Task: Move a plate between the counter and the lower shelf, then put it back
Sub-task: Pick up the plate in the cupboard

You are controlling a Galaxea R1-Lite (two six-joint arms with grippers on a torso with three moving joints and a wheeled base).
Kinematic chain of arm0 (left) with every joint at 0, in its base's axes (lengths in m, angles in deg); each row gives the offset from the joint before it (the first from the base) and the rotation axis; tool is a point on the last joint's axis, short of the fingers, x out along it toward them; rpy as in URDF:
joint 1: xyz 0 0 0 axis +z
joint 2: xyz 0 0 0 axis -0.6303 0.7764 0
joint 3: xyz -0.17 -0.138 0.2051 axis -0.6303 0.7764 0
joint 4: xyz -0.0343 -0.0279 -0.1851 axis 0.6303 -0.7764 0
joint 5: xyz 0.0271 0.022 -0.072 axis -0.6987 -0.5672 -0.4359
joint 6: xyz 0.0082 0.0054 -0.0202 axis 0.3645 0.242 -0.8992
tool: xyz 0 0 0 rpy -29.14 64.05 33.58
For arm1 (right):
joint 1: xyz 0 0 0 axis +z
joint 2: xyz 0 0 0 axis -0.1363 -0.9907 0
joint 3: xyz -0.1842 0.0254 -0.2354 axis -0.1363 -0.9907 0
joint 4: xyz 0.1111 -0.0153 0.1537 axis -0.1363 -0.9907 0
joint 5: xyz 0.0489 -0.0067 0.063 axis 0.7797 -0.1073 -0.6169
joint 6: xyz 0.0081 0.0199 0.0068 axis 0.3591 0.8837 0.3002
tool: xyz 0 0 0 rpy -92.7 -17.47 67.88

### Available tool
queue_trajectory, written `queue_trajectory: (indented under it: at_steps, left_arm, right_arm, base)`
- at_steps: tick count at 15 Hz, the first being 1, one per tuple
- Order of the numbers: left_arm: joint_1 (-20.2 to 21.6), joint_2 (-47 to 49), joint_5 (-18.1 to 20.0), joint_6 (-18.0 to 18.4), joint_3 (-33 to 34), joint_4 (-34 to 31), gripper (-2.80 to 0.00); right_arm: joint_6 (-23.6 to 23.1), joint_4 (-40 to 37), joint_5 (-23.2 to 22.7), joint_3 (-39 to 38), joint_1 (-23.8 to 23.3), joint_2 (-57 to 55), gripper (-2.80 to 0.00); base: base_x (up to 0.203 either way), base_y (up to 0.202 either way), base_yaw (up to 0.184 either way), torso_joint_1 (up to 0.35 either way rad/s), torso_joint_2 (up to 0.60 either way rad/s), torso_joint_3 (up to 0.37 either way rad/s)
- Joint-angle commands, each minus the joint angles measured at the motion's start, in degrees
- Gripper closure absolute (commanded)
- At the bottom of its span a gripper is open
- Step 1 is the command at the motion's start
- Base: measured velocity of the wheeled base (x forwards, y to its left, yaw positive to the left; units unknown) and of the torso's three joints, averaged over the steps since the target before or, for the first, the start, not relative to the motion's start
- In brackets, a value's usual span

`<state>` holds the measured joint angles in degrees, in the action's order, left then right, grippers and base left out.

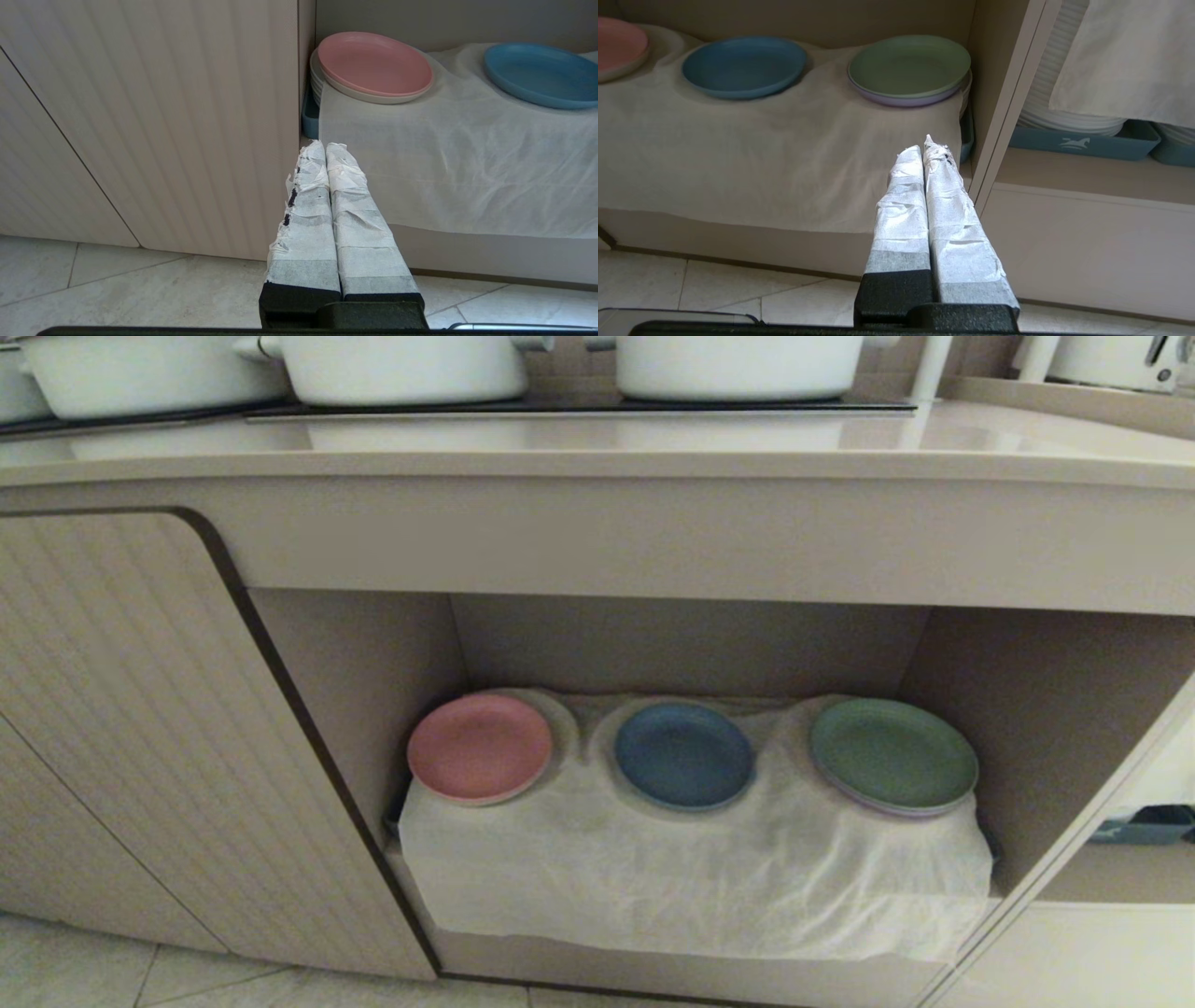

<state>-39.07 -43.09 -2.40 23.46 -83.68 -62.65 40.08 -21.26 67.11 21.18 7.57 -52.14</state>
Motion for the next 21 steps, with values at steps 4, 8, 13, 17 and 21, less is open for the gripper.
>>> queue_trajectory:
  at_steps: [4,8,13,17,21]
  left_arm:
    - [0.0,0.0,0.0,0.0,0.0,0.0,0.00]
    - [0.0,0.0,0.0,0.0,0.0,0.0,0.00]
    - [0.0,0.0,0.0,0.0,0.0,0.0,0.00]
    - [0.0,0.0,0.0,0.0,0.0,0.0,0.00]
    - [0.0,0.0,0.0,0.0,0.0,0.0,0.00]
  right_arm:
    - [-0.4,-0.1,0.0,0.1,0.0,0.4,0.00]
    - [-1.0,-0.3,0.5,0.1,0.0,0.4,0.00]
    - [0.1,-0.2,-0.1,0.0,0.0,0.4,0.00]
    - [0.1,-0.2,-0.2,0.0,0.1,0.4,0.00]
    - [0.1,-0.2,-0.2,0.0,0.3,-0.8,0.00]
  base:
    - [0.000,0.000,0.000,0.000,0.00,0.000]
    - [0.000,0.000,0.000,0.000,0.00,0.000]
    - [0.000,0.000,0.000,0.000,0.00,0.000]
    - [0.000,0.000,0.000,0.000,0.00,0.000]
    - [0.000,0.000,0.000,0.000,0.00,0.000]
